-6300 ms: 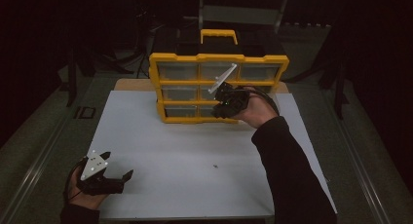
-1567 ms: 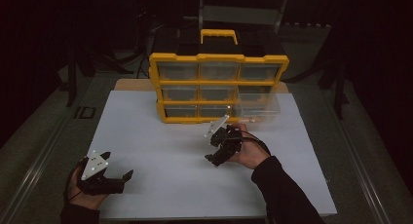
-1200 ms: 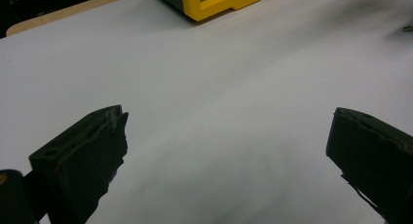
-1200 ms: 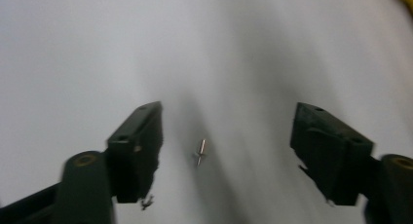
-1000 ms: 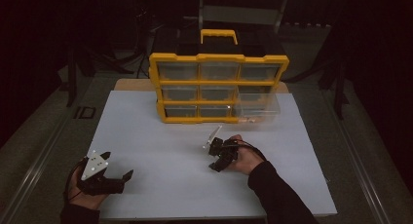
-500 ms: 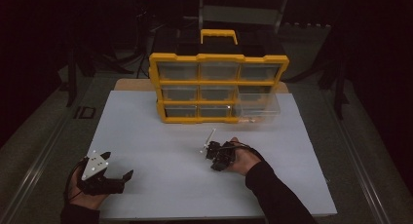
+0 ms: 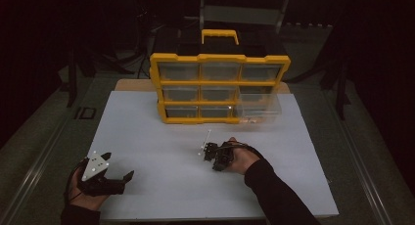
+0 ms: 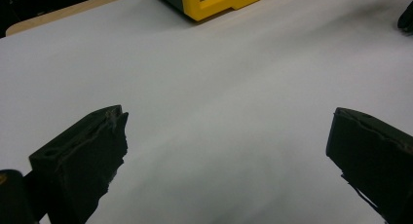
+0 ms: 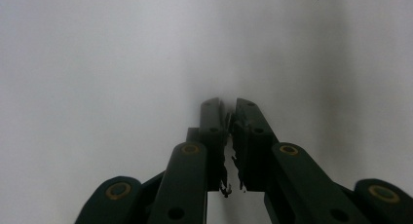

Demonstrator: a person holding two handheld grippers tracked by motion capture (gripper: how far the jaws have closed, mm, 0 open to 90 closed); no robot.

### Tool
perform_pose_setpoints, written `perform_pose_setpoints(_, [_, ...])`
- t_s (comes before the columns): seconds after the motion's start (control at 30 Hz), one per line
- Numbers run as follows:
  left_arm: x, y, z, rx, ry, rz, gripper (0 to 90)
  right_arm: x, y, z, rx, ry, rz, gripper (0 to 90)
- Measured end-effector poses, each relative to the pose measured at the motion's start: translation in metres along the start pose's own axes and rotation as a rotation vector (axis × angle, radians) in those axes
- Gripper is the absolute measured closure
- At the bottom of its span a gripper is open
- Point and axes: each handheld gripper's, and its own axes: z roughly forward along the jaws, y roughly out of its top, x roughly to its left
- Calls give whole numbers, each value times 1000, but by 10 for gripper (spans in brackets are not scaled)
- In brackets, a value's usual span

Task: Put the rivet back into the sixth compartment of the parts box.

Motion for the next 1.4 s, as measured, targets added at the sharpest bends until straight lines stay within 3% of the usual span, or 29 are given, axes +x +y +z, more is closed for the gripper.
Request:
perform_pose_setpoints(0.37, [0,0,0,0,1,-1,17,-2,6,-25,-7,-10,-19,825])
perform_pose_setpoints(0.8, [0,0,0,-2,2,-2,17,-13,17,-63,-54,-60,-42,825])
perform_pose_setpoints(1.4, [0,0,0,-3,3,-2,18,-27,25,-109,-120,-105,-11,825])
